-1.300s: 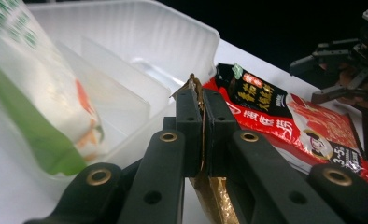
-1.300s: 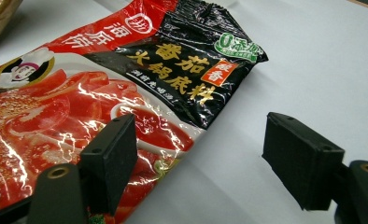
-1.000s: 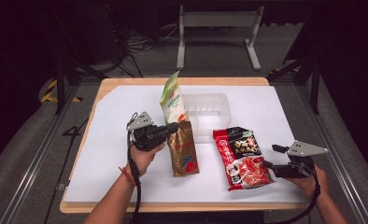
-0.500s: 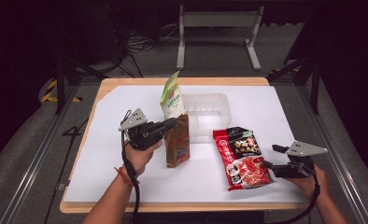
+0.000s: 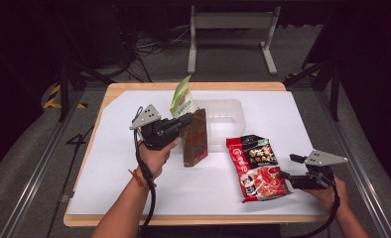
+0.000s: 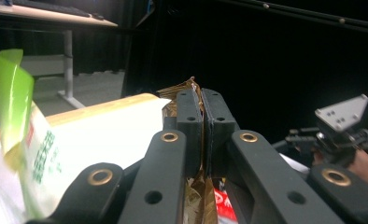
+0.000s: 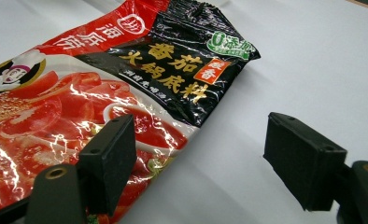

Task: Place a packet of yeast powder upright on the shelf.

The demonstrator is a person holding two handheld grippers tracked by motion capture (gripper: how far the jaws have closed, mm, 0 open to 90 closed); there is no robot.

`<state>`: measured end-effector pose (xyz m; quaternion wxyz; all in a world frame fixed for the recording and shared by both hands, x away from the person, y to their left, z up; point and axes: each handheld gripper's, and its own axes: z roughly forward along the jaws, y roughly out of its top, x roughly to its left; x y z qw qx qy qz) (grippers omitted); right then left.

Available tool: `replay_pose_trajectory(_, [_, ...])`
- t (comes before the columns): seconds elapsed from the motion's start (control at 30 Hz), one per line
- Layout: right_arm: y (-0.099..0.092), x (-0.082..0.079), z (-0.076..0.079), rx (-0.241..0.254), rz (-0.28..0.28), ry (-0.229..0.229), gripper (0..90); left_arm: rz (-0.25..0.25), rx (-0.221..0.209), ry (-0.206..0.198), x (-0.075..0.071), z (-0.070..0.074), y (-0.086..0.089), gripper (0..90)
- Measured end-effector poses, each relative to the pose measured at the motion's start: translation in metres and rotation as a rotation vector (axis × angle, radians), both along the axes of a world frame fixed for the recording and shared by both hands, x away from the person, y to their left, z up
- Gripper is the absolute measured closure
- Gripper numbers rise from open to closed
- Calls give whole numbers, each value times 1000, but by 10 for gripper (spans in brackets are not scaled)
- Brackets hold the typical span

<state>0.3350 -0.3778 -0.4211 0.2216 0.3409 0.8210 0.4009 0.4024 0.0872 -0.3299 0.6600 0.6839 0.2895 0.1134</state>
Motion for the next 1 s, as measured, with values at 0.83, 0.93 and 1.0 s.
replay_pose_trajectory(0.83, [-2, -1, 0, -1, 5, -1, 254, 246, 55, 41, 61, 25, -27, 874])
replay_pose_trajectory(0.93, [-2, -1, 0, -1, 4, 0, 254, 262, 56, 33, 63, 28, -28, 873])
replay_pose_trajectory(1.0, [-2, -1, 0, -1, 4, 0, 255, 276, 48, 34, 63, 31, -26, 874])
